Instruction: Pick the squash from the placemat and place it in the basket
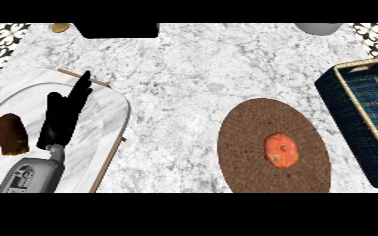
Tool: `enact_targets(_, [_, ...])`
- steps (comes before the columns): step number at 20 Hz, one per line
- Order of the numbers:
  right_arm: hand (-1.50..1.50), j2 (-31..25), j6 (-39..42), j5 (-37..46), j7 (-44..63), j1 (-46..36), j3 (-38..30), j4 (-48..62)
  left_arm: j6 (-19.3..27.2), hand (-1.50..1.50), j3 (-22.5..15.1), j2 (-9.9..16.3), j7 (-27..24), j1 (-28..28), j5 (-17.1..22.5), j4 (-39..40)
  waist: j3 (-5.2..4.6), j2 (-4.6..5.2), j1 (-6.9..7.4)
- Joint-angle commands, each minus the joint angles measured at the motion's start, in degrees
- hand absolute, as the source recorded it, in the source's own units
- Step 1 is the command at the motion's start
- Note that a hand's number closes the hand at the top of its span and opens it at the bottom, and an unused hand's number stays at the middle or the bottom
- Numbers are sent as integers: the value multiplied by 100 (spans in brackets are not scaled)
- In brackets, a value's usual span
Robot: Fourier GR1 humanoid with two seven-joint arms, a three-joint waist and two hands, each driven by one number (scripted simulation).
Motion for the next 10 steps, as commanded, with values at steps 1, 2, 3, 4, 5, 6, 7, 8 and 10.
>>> enact_targets(1, [-150,661,-56,714,-25,-241,400,246,15,0,-68,-236,-89,133,-157,-72,10,7,66])
enact_targets(2, [-150,777,85,562,-16,-25,135,54,-170,0,181,-54,49,-128,-44,80,9,4,35])
enact_targets(3, [-150,685,105,347,450,-75,-128,-437,-357,0,287,35,38,-221,97,146,6,6,31])
enact_targets(4, [-150,722,59,561,206,-328,-121,13,-236,0,342,-130,-398,-422,-48,834,6,18,23])
enact_targets(5, [-150,806,72,635,450,-656,-35,156,-328,0,272,18,145,-160,-7,-29,9,9,85])
enact_targets(6, [-150,986,-14,856,74,-545,-41,497,-193,0,234,-134,-225,-65,-150,210,10,9,66])
enact_targets(7, [-150,1127,38,975,401,-559,104,108,-15,0,87,-301,-151,-53,-387,252,9,9,61])
enact_targets(8, [-150,1292,28,1184,238,-576,221,227,-223,0,176,-202,320,-169,-195,16,10,6,64])
enact_targets(10, [-150,1533,-118,1493,92,-798,427,584,-452,0,409,-132,-137,-434,-99,497,9,14,57])
